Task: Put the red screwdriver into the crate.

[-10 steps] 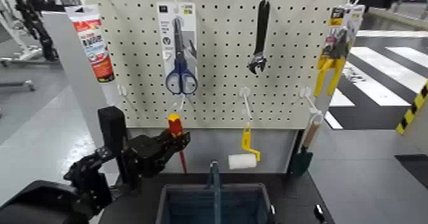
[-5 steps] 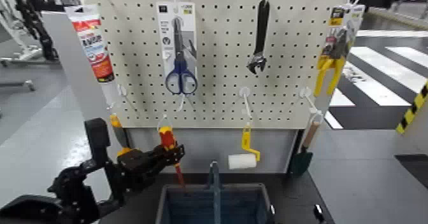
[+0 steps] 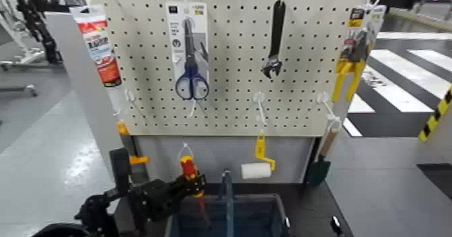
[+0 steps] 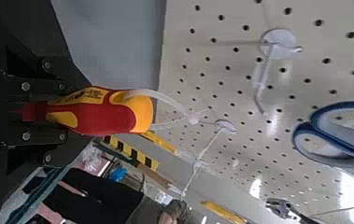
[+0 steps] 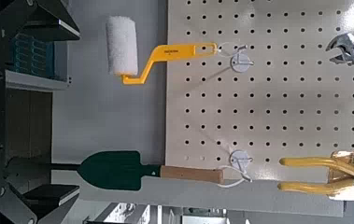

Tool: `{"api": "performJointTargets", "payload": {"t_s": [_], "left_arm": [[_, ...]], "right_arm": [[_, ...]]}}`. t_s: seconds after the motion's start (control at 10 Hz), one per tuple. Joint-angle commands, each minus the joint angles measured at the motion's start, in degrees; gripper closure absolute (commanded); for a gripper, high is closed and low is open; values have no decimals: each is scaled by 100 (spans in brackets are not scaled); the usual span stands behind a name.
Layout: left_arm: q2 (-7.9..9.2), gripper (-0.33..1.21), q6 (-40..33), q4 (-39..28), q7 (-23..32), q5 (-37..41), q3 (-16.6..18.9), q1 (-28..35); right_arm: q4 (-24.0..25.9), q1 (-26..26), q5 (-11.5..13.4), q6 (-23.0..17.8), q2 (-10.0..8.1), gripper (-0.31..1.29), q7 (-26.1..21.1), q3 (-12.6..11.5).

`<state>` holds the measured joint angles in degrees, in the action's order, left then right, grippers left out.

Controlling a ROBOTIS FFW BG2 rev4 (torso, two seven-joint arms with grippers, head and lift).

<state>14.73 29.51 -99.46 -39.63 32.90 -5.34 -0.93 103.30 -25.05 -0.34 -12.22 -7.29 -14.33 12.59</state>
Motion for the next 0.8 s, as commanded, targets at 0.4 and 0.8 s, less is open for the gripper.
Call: {"api": "performJointTargets", "payload": {"t_s": [0.4, 0.8], "left_arm": [[-32, 110, 476, 928, -343, -64, -688, -513], [-23, 63, 758, 1209, -493, 50, -802, -619]], "right_arm": [[-55, 9, -53, -79, 18, 14, 0, 33], [-55, 9, -80, -97, 26, 14, 0, 41]]}}
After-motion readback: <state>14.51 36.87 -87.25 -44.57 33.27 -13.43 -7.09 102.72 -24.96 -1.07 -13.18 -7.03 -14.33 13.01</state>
